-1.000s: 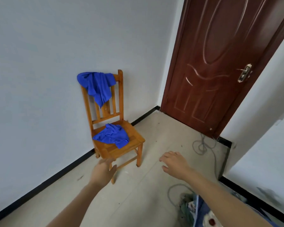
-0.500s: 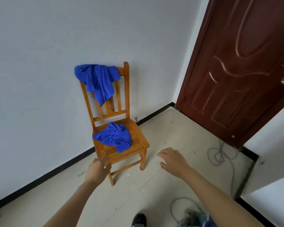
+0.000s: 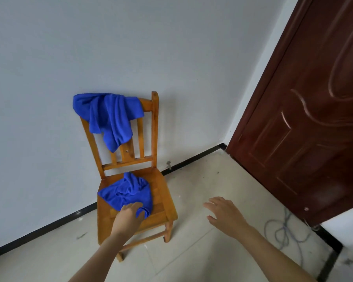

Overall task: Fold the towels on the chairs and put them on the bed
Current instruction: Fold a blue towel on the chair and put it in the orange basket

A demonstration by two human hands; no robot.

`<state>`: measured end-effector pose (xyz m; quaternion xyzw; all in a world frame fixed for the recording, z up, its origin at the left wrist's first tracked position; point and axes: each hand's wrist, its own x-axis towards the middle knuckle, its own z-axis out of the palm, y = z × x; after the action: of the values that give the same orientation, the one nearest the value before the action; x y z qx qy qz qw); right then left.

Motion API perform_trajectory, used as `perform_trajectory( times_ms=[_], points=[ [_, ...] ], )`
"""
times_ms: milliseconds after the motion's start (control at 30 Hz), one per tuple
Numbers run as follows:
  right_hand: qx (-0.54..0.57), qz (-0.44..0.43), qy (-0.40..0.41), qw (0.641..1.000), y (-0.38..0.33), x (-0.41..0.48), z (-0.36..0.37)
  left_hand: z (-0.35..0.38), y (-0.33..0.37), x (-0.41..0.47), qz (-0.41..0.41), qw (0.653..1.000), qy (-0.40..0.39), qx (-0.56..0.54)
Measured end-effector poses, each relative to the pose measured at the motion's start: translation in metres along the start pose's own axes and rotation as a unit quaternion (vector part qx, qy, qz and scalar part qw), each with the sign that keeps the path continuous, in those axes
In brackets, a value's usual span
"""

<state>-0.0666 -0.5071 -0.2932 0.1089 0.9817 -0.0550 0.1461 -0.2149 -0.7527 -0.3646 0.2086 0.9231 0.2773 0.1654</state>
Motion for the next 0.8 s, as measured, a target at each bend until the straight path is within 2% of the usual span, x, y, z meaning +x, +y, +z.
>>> perform_trajectory(
  times_ms=[100, 300, 467, 600, 800],
  points=[
    [-0.010, -0.009, 0.001, 1.000, 0.048, 0.030, -0.007, 0.017, 0.025, 0.030, -0.011, 1.000, 0.006, 0.000],
    [-0.033, -0.072, 0.014, 0.997, 0.151, 0.108, -0.047, 0.045, 0.098, 0.097, -0.062, 0.992, 0.101, -0.054],
    [-0.064, -0.143, -0.007, 0.988, 0.199, 0.152, -0.068, 0.073, 0.152, 0.113, -0.112, 0.979, 0.150, -0.081],
    [-0.063, -0.199, -0.022, 0.978, 0.206, 0.189, -0.063, 0.092, 0.161, 0.109, -0.182, 0.967, 0.156, -0.085],
    [-0.073, -0.296, -0.058, 0.951, 0.175, 0.248, -0.057, 0.094, 0.131, 0.116, -0.288, 0.936, 0.172, -0.105]
  ],
)
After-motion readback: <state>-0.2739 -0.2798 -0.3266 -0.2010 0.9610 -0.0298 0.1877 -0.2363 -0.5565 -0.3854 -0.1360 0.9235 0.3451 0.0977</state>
